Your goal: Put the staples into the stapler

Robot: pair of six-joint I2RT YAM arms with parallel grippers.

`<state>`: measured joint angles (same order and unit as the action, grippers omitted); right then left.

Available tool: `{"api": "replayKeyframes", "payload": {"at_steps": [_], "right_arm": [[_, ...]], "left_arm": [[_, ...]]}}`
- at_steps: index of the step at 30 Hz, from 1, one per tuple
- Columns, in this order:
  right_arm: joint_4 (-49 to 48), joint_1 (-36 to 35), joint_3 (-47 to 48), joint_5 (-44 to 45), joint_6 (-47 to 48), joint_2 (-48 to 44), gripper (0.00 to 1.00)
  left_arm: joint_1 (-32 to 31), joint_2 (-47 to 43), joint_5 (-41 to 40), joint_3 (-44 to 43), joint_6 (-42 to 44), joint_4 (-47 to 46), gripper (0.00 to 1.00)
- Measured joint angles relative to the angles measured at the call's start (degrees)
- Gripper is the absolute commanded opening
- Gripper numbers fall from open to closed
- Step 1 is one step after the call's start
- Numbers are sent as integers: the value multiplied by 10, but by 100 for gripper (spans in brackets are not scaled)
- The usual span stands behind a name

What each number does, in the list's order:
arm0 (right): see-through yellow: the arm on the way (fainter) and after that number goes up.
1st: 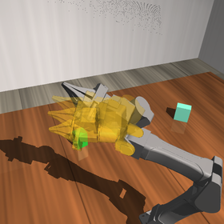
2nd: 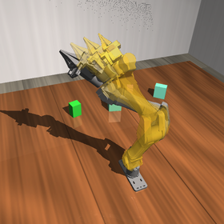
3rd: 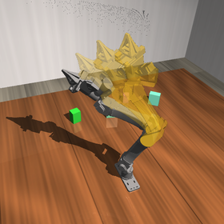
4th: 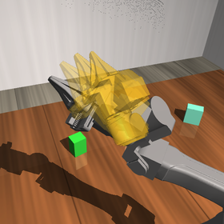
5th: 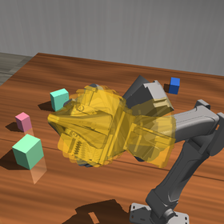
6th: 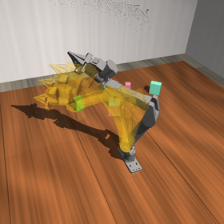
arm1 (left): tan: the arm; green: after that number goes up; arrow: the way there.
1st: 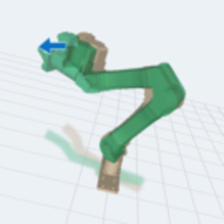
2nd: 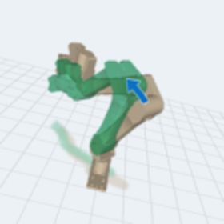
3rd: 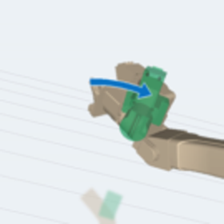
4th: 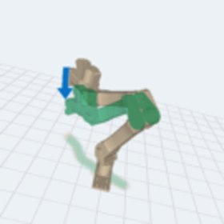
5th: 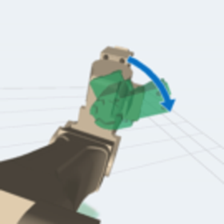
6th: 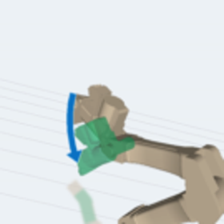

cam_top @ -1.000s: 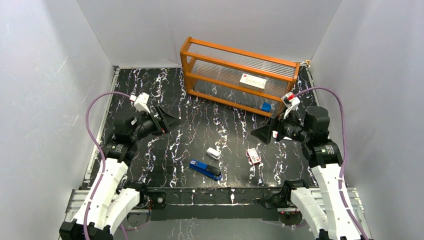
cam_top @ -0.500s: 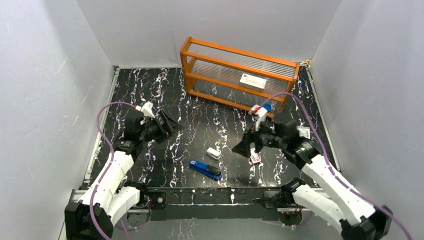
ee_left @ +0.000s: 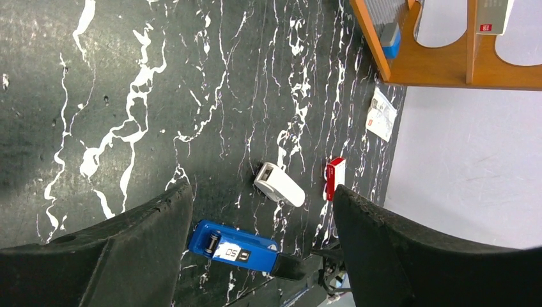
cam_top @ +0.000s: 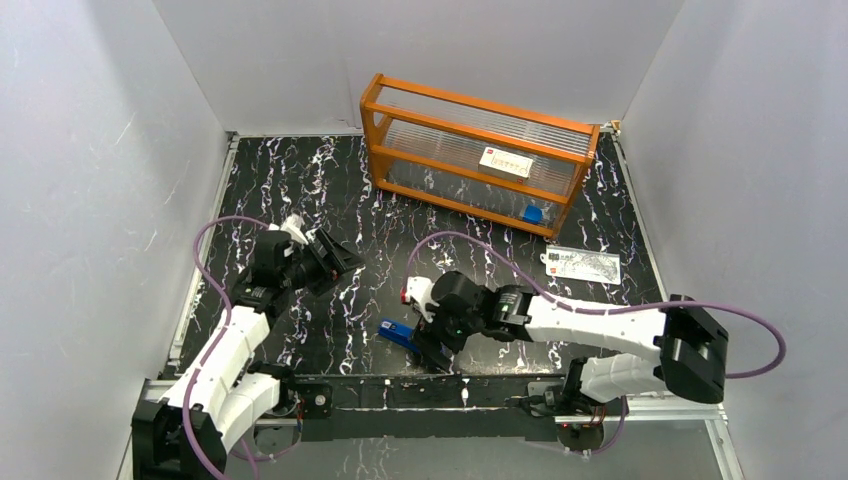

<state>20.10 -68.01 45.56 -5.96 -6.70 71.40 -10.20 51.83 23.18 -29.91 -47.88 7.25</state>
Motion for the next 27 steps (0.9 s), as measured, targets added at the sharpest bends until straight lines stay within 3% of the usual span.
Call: {"api": "replayKeyframes", "payload": {"at_steps": [9, 16, 23, 27], "right_arm": [[-2, -30, 16, 81, 9, 67, 81], [-2, -48, 28, 102, 10, 107, 63], [-14, -56, 28, 103, 11, 107, 33], [-18, -56, 28, 107, 11, 107, 30]], "left_arm": [[0, -19, -5, 32, -19, 2, 77], [0, -19, -10, 32, -18, 4, 76], [0, -19, -33, 32, -17, 38, 77], [0, -19, -44, 32, -18, 59, 78]]}}
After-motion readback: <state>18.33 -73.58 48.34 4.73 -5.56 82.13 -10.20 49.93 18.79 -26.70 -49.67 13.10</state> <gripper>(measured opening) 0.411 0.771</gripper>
